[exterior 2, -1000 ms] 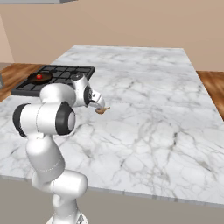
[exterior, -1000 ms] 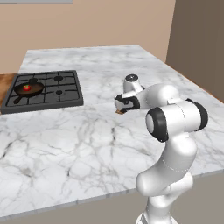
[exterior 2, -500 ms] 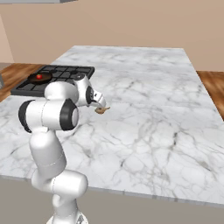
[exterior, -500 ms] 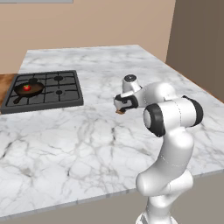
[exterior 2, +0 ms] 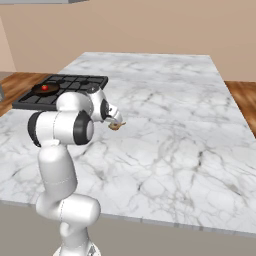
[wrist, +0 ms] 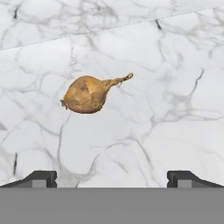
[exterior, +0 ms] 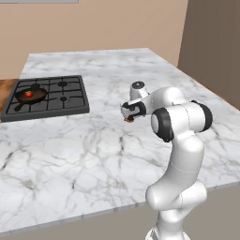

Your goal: Place the pan on the front right burner on the stove. Then place the tomato and the onion in the pan and turn on the front right burner.

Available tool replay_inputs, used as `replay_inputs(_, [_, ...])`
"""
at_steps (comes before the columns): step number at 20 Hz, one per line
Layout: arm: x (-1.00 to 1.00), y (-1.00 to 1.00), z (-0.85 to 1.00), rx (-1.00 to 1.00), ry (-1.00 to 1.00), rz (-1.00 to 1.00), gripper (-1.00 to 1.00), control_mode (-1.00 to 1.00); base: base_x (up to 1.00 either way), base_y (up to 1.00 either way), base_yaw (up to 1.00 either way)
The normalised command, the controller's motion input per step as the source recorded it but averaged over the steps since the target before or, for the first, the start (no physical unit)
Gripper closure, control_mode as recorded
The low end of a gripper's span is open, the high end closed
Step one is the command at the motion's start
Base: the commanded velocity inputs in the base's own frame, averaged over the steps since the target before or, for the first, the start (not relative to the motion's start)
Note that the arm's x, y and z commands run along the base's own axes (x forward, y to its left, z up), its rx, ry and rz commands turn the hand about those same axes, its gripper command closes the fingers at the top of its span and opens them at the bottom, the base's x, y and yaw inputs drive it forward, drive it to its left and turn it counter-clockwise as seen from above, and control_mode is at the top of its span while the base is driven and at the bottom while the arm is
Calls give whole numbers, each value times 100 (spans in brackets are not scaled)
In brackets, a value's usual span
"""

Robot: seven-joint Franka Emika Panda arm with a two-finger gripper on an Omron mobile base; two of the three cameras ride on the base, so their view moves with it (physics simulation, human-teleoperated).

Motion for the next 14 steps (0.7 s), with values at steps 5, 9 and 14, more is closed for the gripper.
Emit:
replay_inputs(5, [20,0,-12,2,0,0,-100,-100,0,0,0])
replay_inputs(9, [18,0,-11,1,0,0,-100,-100,0,0,0])
replay_inputs(14, [15,0,-13,0,0,-1,-100,-100,0,0,0])
